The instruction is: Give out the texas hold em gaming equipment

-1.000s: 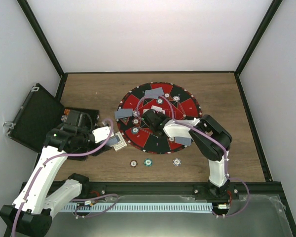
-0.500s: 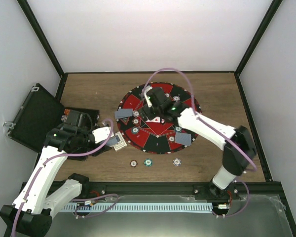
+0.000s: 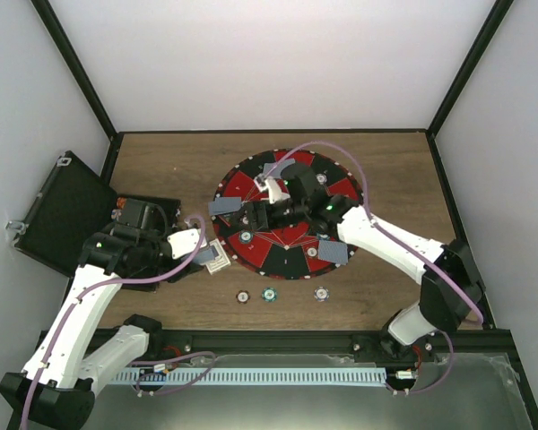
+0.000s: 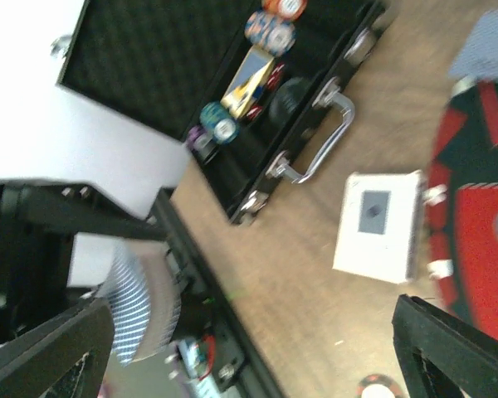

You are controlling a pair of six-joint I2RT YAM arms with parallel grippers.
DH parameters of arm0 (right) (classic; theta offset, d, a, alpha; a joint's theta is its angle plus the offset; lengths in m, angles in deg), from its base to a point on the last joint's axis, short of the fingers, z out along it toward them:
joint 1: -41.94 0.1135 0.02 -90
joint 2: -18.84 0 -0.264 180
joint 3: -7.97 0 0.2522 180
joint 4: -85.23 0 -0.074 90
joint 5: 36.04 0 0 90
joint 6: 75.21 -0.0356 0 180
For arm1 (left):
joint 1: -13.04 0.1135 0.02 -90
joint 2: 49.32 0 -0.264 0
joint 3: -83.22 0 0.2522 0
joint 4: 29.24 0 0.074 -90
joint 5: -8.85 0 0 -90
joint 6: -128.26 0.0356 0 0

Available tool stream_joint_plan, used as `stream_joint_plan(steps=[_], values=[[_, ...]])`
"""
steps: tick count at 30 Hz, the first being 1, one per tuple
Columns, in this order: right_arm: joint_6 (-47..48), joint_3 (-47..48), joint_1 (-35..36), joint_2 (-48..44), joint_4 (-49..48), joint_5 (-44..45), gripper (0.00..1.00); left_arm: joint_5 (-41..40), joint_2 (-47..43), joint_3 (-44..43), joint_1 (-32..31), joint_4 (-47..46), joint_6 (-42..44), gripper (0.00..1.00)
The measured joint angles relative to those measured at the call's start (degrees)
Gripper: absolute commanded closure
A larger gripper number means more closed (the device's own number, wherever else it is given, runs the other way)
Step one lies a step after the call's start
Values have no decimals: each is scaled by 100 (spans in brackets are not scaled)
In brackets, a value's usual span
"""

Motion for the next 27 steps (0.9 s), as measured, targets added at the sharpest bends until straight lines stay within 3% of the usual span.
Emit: stream_joint_plan(steps=[4,16,27], values=[[-595,-76,339,155,-313,-476,17,24,0,0,0,-4,-2,95],[-1593,-138,981,793,-1200,-1121,23,28,2,0,0,-46,-2,95],[-2094,-140,1095,1329,-1950,-1460,29,31,2,0,0,-46,-2,95]])
